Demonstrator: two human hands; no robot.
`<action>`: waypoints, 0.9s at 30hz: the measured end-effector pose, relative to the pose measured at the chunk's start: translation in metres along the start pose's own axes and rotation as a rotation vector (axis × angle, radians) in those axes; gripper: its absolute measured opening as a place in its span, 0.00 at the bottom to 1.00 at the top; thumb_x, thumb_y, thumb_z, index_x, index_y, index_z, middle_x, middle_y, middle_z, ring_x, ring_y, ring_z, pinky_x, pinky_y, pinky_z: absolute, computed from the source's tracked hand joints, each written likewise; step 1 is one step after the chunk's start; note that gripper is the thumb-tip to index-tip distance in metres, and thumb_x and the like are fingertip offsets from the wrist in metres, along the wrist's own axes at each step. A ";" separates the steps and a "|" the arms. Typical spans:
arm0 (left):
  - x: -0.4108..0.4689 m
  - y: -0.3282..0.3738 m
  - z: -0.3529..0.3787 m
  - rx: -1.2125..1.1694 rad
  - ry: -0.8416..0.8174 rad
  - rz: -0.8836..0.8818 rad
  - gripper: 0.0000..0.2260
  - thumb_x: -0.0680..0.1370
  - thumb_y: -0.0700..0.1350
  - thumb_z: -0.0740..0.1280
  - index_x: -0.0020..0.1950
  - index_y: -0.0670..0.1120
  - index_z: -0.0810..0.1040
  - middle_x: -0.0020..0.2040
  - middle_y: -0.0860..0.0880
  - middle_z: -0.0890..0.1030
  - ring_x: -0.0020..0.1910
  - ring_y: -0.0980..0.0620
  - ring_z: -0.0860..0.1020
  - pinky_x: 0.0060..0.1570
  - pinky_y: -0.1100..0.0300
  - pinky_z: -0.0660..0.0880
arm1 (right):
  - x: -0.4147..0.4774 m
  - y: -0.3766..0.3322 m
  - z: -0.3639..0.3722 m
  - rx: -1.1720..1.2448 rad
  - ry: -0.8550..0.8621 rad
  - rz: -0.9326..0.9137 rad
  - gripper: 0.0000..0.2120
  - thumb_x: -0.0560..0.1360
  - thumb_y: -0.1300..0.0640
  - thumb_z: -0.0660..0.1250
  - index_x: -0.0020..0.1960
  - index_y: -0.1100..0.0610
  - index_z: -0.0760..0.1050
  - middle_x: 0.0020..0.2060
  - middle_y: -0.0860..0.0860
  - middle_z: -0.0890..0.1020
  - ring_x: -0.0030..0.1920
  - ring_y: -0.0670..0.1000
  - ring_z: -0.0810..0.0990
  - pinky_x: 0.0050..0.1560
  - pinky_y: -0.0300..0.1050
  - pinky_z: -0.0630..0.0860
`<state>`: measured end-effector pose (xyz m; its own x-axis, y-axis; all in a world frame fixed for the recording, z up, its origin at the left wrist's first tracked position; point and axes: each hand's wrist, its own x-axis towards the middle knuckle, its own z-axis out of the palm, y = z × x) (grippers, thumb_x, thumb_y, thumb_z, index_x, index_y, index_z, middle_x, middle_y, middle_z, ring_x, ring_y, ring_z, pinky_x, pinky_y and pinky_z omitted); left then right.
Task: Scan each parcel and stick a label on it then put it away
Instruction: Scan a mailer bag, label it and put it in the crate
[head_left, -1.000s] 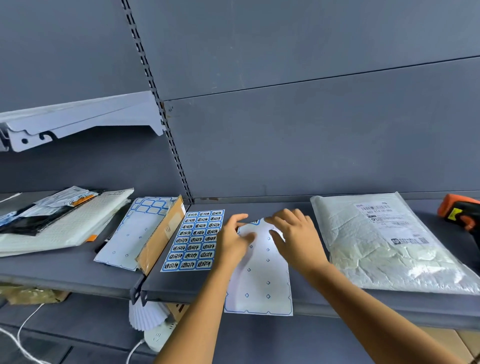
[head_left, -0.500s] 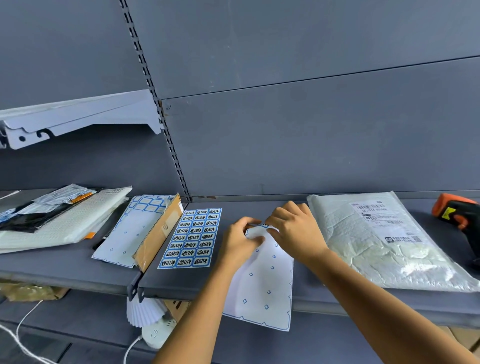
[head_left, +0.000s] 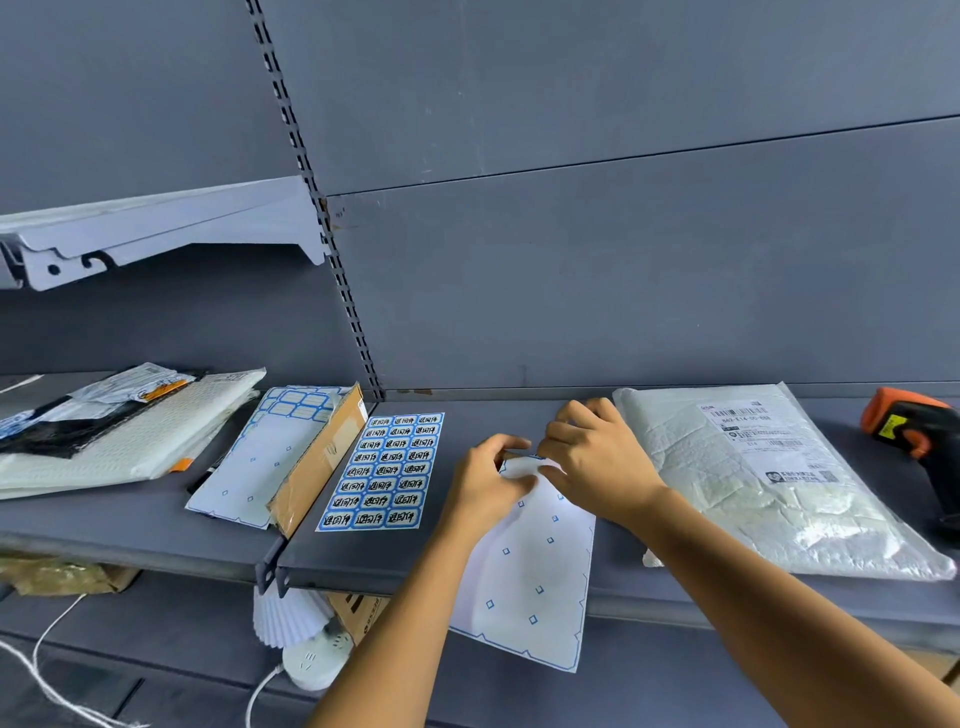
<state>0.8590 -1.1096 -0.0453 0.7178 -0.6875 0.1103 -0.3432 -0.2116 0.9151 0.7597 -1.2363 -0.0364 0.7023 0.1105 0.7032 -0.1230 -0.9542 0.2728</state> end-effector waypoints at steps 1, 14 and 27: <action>-0.001 0.000 0.000 0.005 -0.002 0.002 0.15 0.67 0.37 0.71 0.48 0.55 0.77 0.45 0.52 0.82 0.43 0.53 0.79 0.47 0.57 0.77 | 0.000 -0.001 -0.001 0.001 -0.009 -0.001 0.03 0.65 0.53 0.71 0.36 0.52 0.81 0.32 0.45 0.78 0.40 0.52 0.75 0.42 0.47 0.63; -0.002 -0.002 -0.002 0.075 -0.013 0.029 0.15 0.69 0.35 0.70 0.50 0.54 0.77 0.47 0.53 0.81 0.44 0.53 0.79 0.40 0.63 0.77 | 0.005 -0.004 -0.015 0.195 -0.164 0.192 0.04 0.64 0.54 0.70 0.31 0.48 0.79 0.27 0.43 0.76 0.35 0.51 0.76 0.39 0.47 0.72; -0.008 0.000 -0.003 0.051 -0.019 0.041 0.30 0.69 0.33 0.72 0.69 0.49 0.68 0.53 0.55 0.77 0.51 0.56 0.76 0.42 0.75 0.71 | 0.009 -0.002 -0.017 0.410 -0.217 0.498 0.05 0.68 0.58 0.68 0.35 0.52 0.81 0.30 0.46 0.80 0.37 0.55 0.77 0.43 0.45 0.67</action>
<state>0.8553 -1.1022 -0.0450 0.6908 -0.7095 0.1394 -0.4032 -0.2180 0.8888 0.7543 -1.2289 -0.0200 0.7607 -0.3871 0.5211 -0.2226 -0.9096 -0.3508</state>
